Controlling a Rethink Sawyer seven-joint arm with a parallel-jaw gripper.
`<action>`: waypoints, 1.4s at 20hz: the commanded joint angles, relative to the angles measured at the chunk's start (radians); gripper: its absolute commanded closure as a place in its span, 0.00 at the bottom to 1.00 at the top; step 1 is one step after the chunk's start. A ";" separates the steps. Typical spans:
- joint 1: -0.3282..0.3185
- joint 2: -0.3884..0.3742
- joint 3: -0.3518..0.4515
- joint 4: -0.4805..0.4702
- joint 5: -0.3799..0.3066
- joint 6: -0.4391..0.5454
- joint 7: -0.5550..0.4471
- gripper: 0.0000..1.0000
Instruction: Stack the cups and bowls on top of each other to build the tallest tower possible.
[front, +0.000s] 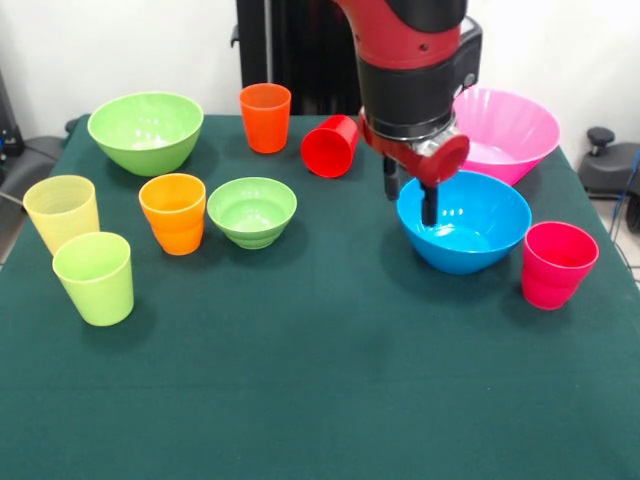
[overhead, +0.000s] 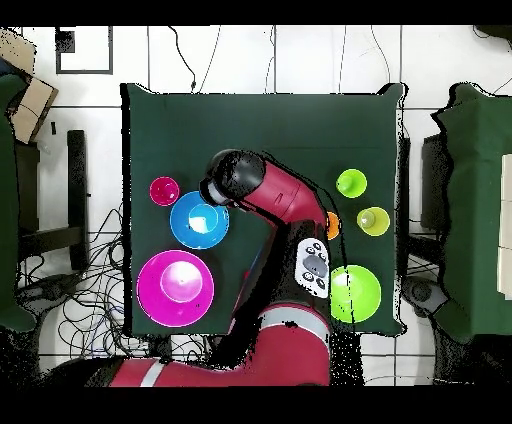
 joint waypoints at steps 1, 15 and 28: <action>-0.048 -0.068 0.171 0.120 -0.102 -0.072 -0.165 0.00; -0.164 -0.111 0.282 0.147 -0.316 -0.004 -0.279 0.00; -0.268 -0.068 0.444 0.084 -0.505 0.038 -0.327 0.00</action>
